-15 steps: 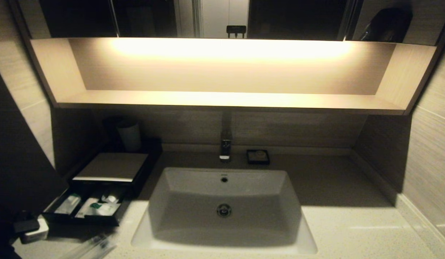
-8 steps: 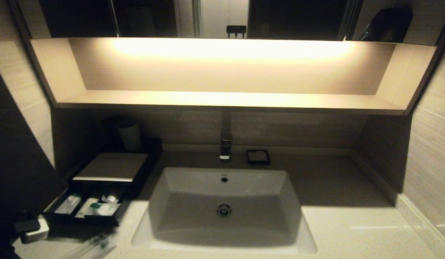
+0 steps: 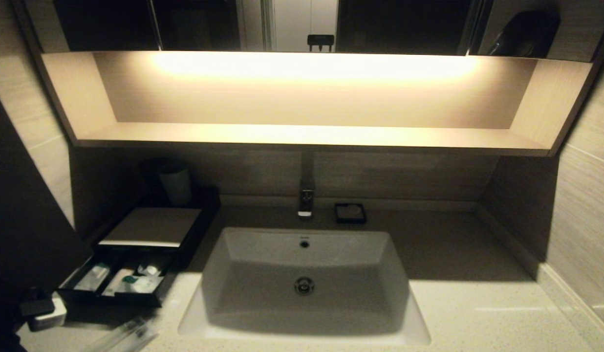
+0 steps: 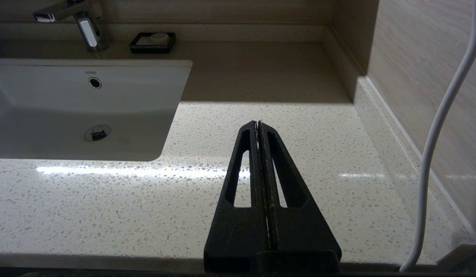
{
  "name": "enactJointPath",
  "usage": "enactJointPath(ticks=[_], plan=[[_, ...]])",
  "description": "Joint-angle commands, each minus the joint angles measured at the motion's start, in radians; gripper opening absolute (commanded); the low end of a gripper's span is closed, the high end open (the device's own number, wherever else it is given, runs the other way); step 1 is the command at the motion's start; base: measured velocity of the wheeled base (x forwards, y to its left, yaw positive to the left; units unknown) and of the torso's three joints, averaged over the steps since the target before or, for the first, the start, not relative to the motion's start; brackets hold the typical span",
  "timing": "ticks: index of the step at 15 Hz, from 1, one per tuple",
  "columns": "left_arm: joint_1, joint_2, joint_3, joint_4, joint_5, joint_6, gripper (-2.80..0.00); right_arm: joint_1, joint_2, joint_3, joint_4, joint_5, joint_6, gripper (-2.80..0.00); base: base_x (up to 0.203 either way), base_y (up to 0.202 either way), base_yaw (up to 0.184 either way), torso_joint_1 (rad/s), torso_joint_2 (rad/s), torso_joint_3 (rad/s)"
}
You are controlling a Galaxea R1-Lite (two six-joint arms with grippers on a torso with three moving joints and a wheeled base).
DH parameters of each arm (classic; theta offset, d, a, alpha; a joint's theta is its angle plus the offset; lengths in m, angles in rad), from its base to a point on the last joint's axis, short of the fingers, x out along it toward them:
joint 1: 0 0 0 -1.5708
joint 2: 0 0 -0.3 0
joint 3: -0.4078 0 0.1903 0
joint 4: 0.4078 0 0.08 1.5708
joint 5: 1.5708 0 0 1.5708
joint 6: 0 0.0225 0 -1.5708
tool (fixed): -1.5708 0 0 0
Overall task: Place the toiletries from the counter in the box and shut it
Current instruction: Pick up the bathroom toiletry
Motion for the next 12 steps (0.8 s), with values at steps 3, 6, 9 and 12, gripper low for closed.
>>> enactJointPath(ticks=[3,6,9,12], plan=[[0.001,0.009,-0.009,0.002,0.001,-0.011,0.0,0.0,0.0,0.0,0.0,0.0,0.0,-2.8,0.0,0.0,0.0,0.0,0.0,0.0],[0.001,0.01,-0.012,0.002,0.001,-0.024,0.0,0.0,0.0,0.0,0.0,0.0,0.0,-2.8,0.0,0.0,0.0,0.0,0.0,0.0],[0.001,0.018,-0.032,0.032,0.002,-0.024,0.0,0.0,0.0,0.0,0.0,0.0,0.0,-2.8,0.0,0.0,0.0,0.0,0.0,0.0],[0.002,0.018,-0.033,0.039,0.001,-0.024,0.0,0.0,0.0,0.0,0.0,0.0,0.0,-2.8,0.0,0.0,0.0,0.0,0.0,0.0]])
